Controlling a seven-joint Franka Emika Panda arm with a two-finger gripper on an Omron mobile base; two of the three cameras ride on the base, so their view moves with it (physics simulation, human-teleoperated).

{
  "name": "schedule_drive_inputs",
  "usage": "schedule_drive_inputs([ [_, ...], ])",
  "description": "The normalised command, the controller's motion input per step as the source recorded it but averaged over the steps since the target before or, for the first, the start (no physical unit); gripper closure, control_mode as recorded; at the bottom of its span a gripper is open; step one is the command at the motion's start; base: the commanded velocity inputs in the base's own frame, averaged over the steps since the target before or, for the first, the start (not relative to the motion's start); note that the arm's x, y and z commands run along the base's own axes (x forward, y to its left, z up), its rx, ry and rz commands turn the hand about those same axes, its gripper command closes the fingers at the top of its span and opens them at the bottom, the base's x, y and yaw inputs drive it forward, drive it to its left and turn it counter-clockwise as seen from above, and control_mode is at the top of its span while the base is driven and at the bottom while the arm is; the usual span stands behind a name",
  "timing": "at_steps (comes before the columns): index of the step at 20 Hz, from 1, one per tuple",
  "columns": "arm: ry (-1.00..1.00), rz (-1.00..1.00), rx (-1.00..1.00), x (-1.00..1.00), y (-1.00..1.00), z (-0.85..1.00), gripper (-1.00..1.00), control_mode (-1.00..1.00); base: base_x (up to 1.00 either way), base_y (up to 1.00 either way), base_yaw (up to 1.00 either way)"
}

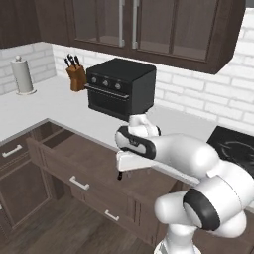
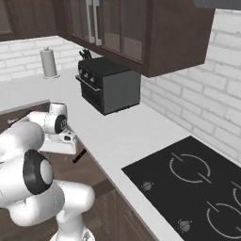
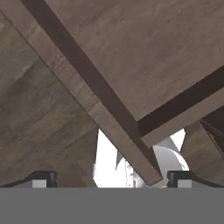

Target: Pick up the knife from the drawer and place it on the cutting board. Then place the meat from the plate to the cutting board.

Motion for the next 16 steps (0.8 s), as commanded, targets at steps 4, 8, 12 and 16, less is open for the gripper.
schedule_drive_inputs([
  [4,0.12,0.01,0.07,0.27,0.18,-0.99,-1.0,-1.0,0.0,0.0,0.0],
  [8,0.01,0.04,0.11,0.06,0.16,-0.81,-1.0,-1.0,0.0,0.0,0.0],
  [12,0.0,0.04,0.07,0.0,0.2,-0.61,-1.0,-1.0,0.0,0.0,0.0],
  [16,0.0,0.02,0.04,0.0,0.27,-0.5,-1.0,-1.0,0.0,0.0,0.0],
])
